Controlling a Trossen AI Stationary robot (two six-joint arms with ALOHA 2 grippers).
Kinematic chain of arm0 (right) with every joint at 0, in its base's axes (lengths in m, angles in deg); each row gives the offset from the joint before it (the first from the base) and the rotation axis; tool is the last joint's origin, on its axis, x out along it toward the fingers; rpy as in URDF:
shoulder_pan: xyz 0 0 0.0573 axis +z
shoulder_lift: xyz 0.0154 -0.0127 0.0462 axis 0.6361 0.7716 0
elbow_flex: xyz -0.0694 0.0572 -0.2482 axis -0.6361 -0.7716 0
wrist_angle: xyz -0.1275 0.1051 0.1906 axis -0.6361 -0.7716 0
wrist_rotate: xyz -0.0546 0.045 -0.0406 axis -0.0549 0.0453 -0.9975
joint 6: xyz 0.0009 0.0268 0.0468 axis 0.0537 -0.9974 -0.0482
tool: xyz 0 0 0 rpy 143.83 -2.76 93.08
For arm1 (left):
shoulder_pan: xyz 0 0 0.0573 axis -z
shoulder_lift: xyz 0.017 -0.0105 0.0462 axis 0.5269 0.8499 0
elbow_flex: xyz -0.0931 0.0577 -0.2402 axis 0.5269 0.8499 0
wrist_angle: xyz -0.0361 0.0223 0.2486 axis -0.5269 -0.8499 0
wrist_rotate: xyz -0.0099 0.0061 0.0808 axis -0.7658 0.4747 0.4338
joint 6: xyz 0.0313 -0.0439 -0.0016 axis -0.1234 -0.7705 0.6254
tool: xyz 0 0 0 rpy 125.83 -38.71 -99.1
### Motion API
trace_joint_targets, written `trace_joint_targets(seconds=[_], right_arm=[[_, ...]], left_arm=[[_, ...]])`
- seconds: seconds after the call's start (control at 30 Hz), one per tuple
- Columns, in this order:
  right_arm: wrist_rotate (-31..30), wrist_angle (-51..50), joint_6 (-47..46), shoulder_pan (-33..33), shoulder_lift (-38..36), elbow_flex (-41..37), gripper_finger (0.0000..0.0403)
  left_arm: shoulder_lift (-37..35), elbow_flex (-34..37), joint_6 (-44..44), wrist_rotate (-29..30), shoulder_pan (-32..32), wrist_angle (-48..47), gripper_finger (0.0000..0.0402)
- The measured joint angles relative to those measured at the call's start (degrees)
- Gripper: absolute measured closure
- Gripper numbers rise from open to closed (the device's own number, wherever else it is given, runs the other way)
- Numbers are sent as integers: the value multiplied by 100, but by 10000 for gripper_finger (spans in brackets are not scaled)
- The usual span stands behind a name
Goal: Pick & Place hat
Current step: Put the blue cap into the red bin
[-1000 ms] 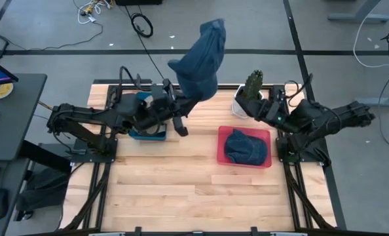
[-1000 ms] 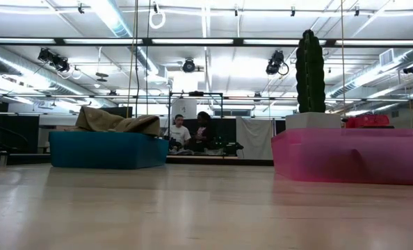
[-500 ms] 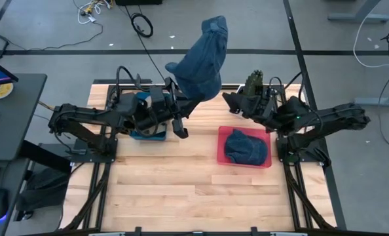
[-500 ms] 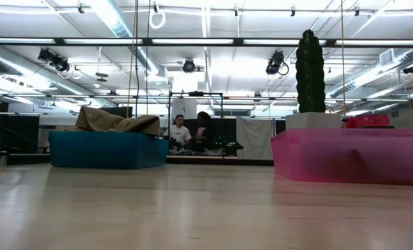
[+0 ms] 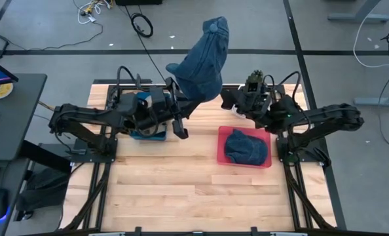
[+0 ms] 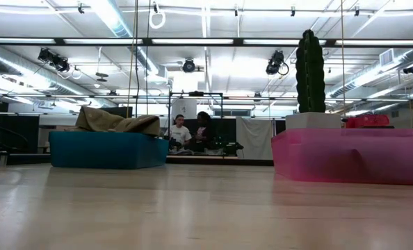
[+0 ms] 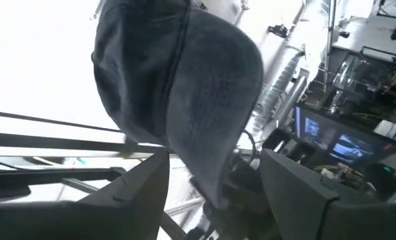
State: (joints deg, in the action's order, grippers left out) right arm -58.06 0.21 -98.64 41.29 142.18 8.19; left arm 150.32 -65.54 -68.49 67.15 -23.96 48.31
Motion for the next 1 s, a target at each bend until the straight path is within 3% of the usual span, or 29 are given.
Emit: trace_joint_targets(seconds=[0.4,0.77,1.0], right_arm=[[606,-31,147,-189,325,575,184],[631,-1,155,-189,314,575,315],[639,24,322,-189,307,584,369]], left_arm=[[243,-10,66,-41,3,63,391],[238,-10,367,0,0,102,390],[243,8,430,22,-26,-19,358]])
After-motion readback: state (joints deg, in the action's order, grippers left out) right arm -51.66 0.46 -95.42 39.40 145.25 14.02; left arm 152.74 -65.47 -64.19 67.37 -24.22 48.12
